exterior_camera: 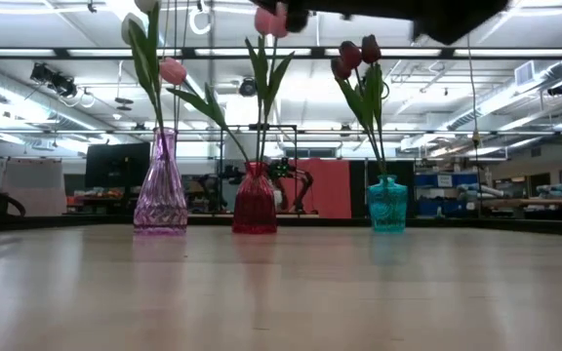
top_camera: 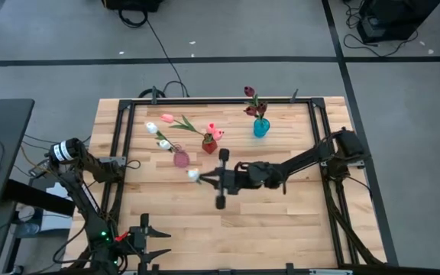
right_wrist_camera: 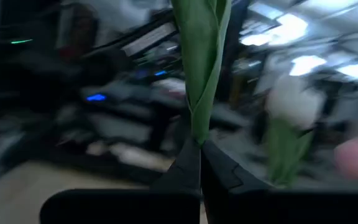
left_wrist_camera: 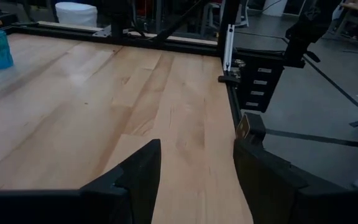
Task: Sort flowers into vase by color
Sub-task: Put the white tulip into the pink vase, then return to Home Position
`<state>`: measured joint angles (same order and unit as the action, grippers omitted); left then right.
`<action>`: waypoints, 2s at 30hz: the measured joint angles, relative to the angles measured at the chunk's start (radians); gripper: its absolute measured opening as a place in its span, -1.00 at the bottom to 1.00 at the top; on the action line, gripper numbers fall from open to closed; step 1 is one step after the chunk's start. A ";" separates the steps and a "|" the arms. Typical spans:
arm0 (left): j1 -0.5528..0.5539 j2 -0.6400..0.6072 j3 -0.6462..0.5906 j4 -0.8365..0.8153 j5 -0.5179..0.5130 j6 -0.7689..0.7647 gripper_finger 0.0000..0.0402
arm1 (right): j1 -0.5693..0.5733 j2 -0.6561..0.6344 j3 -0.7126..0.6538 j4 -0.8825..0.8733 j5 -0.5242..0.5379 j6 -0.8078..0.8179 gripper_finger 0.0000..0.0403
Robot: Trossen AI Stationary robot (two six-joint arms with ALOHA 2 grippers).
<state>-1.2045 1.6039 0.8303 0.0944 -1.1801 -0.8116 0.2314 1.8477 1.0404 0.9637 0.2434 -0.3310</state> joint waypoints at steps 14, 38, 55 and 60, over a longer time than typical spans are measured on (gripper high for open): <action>0.000 0.000 0.000 0.018 0.001 0.000 0.03 | -0.116 0.204 0.391 0.024 0.048 -0.212 -0.98; 0.000 0.000 0.000 0.015 0.003 0.000 0.03 | -0.222 0.213 0.398 -0.276 -0.031 0.104 -0.66; 0.000 0.000 0.000 0.008 0.003 0.000 0.03 | -0.187 0.088 0.398 -0.638 -0.059 0.183 -0.32; -0.002 -0.001 0.000 0.020 -0.029 0.077 0.03 | -0.159 0.034 0.398 -0.694 -0.063 0.198 -0.32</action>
<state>-1.2064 1.6029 0.8303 0.1149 -1.2093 -0.7351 0.0721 1.8813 1.4384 0.2696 0.1806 -0.1329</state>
